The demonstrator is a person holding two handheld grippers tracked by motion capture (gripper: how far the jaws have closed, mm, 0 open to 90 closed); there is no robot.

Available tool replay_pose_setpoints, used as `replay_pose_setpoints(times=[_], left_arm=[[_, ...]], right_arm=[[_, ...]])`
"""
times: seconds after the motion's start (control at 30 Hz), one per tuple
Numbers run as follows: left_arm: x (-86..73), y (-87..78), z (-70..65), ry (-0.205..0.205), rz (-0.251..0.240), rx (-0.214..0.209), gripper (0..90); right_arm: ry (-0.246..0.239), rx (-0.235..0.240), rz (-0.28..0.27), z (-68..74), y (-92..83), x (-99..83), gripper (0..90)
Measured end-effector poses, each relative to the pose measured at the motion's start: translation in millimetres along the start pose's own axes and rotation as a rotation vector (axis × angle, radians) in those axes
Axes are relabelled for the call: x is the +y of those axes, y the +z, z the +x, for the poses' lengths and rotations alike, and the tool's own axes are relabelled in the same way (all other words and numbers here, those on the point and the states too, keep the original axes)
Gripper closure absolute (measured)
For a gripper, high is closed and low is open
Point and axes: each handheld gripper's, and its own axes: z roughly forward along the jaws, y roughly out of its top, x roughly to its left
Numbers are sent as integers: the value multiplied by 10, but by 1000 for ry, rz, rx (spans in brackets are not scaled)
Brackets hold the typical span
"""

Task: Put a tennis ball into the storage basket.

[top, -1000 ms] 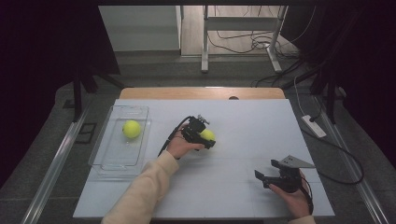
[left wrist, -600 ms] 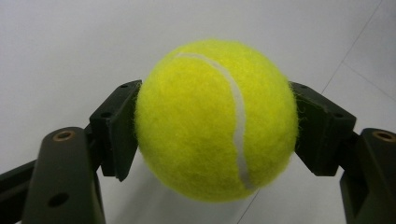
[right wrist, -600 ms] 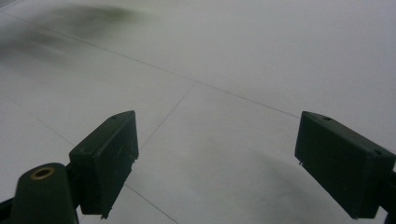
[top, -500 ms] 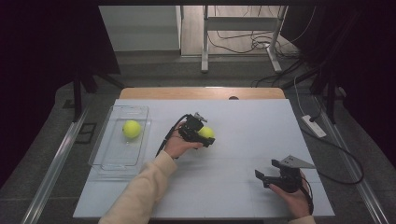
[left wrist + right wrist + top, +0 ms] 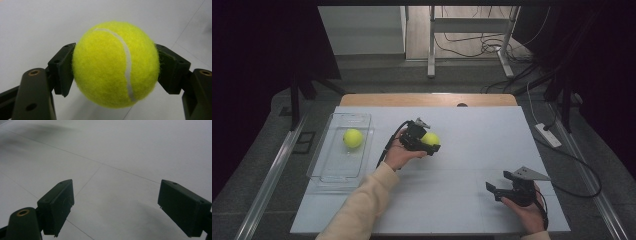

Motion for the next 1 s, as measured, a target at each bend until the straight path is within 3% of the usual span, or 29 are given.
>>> replay_pose_setpoints(times=[0.3,1.0], left_arm=[[-5,-140,6,16,-33,14,264],[-14,-353,36,13,-87,39,264]], right_arm=[[4,0,-3,-2,-3,2,135],[3,-3,-2,7,-3,1,135]])
